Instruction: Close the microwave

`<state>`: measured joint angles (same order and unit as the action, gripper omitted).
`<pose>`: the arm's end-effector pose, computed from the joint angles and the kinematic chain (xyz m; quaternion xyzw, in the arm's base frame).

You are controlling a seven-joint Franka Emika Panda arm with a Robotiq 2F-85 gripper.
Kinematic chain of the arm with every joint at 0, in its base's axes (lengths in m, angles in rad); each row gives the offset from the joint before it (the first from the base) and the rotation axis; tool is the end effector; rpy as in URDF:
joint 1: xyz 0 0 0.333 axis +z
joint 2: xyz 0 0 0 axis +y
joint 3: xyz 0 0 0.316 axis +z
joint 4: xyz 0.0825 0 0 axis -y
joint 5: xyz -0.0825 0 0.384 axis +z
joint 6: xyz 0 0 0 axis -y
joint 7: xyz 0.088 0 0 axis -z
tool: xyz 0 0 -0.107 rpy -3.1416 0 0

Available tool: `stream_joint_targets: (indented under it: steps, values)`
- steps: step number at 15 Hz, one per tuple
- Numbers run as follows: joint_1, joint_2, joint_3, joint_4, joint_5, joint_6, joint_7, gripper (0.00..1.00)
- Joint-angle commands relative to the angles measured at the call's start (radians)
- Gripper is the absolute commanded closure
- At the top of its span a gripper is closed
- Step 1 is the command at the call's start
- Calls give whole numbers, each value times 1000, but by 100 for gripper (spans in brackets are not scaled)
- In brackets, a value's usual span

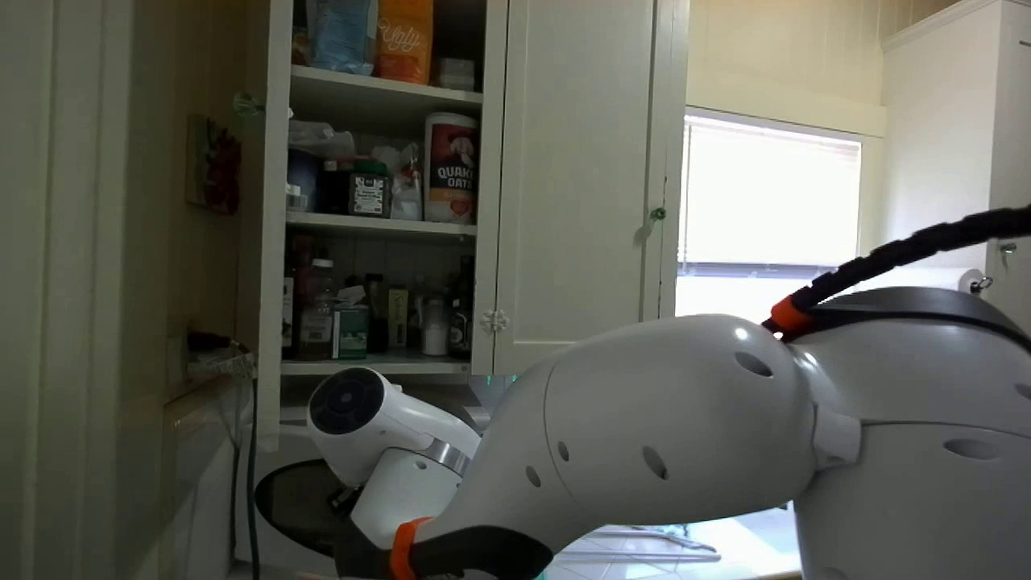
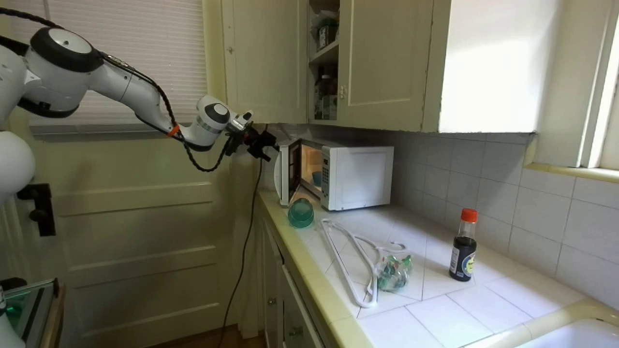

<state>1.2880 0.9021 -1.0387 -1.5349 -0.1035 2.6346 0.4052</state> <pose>0.6438 0.3715 0.3670 0.8800 0.1608 0.3714 0.2486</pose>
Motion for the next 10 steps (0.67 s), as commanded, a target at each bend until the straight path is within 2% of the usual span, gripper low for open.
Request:
stream_joint_targets:
  steps: [1, 5, 8, 10]
  values:
    - [-133, -40, 105, 93, -78, -25, -53, 0]
    - [-238, -91, 189, 104, -126, -19, -63, 0]
    - [-339, -123, 294, 123, -132, -41, -82, 0]
    - [-400, -124, 338, 148, -146, -51, -51, 0]
